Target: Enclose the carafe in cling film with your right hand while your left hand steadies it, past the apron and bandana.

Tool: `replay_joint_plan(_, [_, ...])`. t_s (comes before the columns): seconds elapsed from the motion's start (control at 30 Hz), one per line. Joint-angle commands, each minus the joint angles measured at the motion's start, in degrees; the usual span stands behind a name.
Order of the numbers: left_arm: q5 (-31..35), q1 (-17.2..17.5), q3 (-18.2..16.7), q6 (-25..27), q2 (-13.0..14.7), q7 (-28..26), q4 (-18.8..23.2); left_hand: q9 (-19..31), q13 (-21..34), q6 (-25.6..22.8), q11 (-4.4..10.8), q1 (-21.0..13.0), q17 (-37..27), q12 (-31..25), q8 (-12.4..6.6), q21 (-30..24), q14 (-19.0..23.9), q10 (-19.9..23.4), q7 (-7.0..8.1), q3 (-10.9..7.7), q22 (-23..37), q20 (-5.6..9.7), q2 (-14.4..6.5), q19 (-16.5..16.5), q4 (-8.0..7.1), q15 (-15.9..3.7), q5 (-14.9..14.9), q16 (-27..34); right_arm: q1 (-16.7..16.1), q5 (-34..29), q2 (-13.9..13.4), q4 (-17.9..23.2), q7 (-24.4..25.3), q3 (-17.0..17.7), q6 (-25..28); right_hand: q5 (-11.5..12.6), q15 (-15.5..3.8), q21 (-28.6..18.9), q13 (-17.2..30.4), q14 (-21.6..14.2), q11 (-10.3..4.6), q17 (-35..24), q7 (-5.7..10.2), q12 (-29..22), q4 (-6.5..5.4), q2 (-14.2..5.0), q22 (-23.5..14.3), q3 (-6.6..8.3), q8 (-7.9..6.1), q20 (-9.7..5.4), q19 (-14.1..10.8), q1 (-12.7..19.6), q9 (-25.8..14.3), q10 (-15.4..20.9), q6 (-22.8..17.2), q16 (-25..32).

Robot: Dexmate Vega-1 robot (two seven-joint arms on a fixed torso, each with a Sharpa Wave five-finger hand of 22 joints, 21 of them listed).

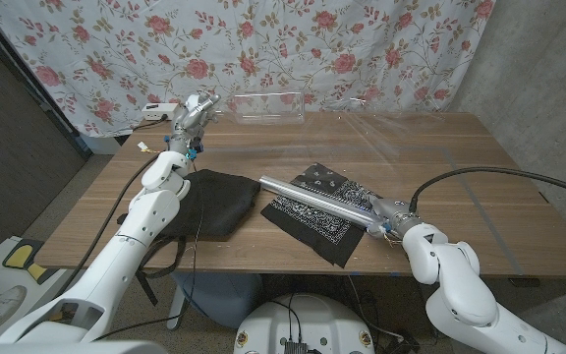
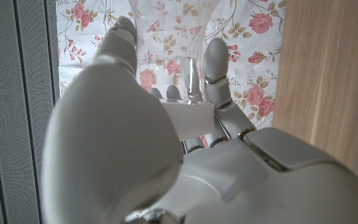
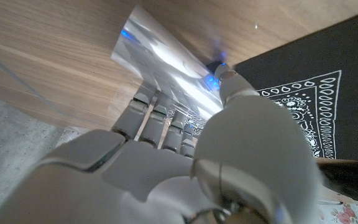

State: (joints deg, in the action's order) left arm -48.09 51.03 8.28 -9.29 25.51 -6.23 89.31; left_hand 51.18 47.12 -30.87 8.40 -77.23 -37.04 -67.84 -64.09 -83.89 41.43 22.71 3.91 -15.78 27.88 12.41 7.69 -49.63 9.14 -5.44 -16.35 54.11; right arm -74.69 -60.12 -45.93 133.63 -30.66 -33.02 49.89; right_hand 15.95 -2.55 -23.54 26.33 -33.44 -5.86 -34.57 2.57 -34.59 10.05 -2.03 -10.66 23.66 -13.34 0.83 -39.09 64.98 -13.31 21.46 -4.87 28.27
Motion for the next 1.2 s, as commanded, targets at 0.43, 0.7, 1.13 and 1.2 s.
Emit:
replay_joint_plan(0.43, [0.2,1.3,-0.6,-0.3,0.0,-1.0,1.2,-0.1,0.0,0.1,0.37,-15.3,0.0,-0.6,-2.48,-0.4,3.2,0.1,0.68,-0.61,0.0,0.34,-15.8,0.1,0.18,-3.3,-0.4,26.6,2.2,0.5,3.9,-7.0,-0.3,-2.5,-2.0,0.4,-11.01,-5.3,7.7,-9.3,0.2,-10.1,0.99,-9.2,-0.04,-2.32,-1.5,-2.87,-8.18,-8.21,-7.4,8.4,-5.7,3.3,-17.6,4.0])
replay_joint_plan(0.7, [0.2,1.6,-0.7,-0.2,0.0,-1.3,1.5,-0.2,0.2,0.2,0.52,-15.2,0.3,-0.8,-2.64,-0.5,3.1,-0.2,0.61,-0.64,0.0,0.33,-15.8,0.1,0.19,-3.32,-0.4,26.5,1.3,4.2,4.3,-8.4,2.9,-1.4,-3.5,8.8,-11.06,-12.1,16.3,-16.9,-2.79,-15.9,2.82,-17.8,-0.26,-0.32,-4.3,-3.36,-11.44,-8.86,-8.5,14.4,-10.5,8.9,-20.4,4.7])
replay_joint_plan(1.13, [0.4,1.5,-0.7,-0.4,-0.2,-1.3,1.4,-0.4,-0.2,0.3,0.49,-15.2,-0.1,-0.9,-3.02,-0.7,2.9,-0.2,0.61,-0.74,0.0,0.33,-15.9,0.1,0.16,-3.32,-0.4,27.0,0.3,7.9,3.2,-7.1,7.1,0.3,-3.9,11.1,-10.96,-19.5,27.5,-18.7,-3.0,-23.0,3.63,-24.2,-1.0,-0.4,-8.3,-6.16,-12.0,-9.32,-5.1,16.9,-14.9,6.1,-16.2,5.5])
replay_joint_plan(1.2, [0.5,1.4,-0.6,-0.5,-0.3,-1.4,1.3,-0.6,-0.1,0.3,0.4,-15.2,0.1,-0.9,-2.98,-0.7,2.9,-0.2,0.59,-0.8,0.0,0.33,-15.9,0.2,0.17,-3.36,-0.4,26.8,0.3,8.1,3.0,-6.7,7.1,0.3,-3.6,11.1,-10.95,-19.8,27.8,-18.6,-2.97,-23.2,3.66,-24.3,-1.02,-0.4,-8.4,-6.27,-12.04,-9.27,-5.0,16.9,-15.1,5.9,-16.1,5.5])
